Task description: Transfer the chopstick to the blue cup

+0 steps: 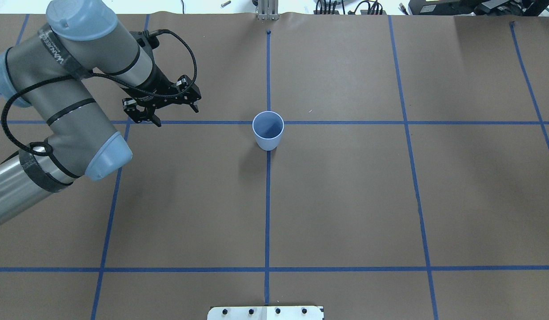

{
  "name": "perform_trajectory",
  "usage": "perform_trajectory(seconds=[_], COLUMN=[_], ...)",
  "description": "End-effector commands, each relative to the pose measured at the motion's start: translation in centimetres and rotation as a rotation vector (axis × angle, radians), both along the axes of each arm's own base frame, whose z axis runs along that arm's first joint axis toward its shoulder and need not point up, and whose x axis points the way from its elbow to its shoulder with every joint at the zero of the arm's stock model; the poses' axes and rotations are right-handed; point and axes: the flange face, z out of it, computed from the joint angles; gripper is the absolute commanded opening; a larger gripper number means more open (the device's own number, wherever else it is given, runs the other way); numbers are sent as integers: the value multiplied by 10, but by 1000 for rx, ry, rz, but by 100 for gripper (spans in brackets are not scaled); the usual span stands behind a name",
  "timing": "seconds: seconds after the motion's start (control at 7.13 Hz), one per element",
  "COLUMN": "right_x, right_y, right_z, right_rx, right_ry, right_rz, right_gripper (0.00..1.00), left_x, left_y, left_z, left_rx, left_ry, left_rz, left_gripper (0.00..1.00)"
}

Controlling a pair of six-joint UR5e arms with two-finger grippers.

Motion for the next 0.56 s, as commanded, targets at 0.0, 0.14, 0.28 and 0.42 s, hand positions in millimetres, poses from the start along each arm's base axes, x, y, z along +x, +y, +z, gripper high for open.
perform_trajectory(seconds=[0.0, 0.14, 0.28, 0.42], right_x=[-80, -118, -165, -221], right_y=[-10, -10, -4, 6], right_z=[-93, -140, -175, -208], right_rx=[-128, -193, -251, -285], right_ry=[-86, -126, -138, -124], right_rz=[82, 122, 146, 182], right_gripper=[0, 0, 0, 0], left_x=[-6, -15, -30, -53], left_y=[-5, -9, -18, -27], left_z=[-1, -1, 1, 16], left_rx=[2, -8, 13, 11], left_ry=[2, 11, 16, 19], left_rz=[-10, -12, -2, 4], left_gripper=[98, 98, 98, 98])
